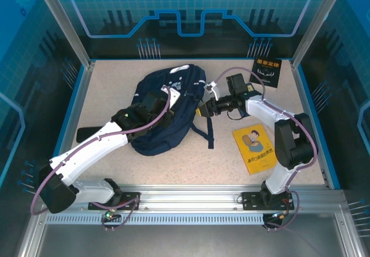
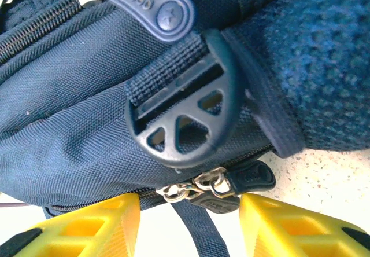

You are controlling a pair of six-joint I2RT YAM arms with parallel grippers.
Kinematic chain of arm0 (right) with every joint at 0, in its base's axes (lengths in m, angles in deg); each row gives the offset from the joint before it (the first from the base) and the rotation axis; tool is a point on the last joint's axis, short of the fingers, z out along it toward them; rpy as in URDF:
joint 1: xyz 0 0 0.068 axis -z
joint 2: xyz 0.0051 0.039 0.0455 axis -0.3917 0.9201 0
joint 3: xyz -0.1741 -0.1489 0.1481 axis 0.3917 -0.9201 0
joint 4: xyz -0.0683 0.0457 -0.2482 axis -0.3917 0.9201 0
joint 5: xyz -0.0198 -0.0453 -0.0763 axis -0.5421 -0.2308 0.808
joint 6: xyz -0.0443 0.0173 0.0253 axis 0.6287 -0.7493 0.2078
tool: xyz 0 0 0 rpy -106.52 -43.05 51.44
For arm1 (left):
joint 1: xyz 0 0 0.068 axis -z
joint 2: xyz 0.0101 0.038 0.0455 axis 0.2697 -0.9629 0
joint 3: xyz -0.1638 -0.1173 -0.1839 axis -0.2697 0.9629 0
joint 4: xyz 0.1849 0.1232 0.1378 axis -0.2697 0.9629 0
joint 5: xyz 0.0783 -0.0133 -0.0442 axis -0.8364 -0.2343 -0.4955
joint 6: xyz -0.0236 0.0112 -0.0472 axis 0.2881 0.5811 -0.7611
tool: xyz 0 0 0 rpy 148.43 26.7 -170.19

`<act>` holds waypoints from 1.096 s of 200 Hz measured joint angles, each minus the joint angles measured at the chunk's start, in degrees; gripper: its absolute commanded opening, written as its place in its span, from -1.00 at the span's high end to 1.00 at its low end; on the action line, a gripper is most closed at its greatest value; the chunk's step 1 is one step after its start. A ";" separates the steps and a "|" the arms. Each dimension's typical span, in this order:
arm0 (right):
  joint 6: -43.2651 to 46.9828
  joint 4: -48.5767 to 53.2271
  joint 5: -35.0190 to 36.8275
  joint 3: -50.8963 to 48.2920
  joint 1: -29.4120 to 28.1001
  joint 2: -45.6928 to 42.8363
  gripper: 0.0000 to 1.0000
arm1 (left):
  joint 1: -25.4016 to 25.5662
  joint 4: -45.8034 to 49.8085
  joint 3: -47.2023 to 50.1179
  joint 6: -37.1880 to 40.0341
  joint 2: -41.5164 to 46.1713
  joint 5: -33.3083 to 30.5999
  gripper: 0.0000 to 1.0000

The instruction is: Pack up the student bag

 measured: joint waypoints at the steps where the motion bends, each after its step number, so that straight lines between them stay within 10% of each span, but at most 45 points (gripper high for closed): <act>1: 0.11 0.04 -0.11 0.04 -0.04 0.00 0.05 | 0.00 0.00 0.00 -0.02 0.00 0.00 0.88; 69: 3.63 0.94 -1.68 0.28 -0.98 0.24 0.49 | 0.00 -0.37 0.00 -0.02 0.00 -0.02 0.89; 161: 2.29 -2.67 3.45 0.28 -2.10 0.98 0.16 | -0.28 -0.42 0.00 -0.24 0.00 0.00 0.89; 219: 2.16 -4.13 3.93 0.20 -2.45 1.64 0.70 | -0.37 -0.57 0.00 -1.11 0.00 0.00 0.90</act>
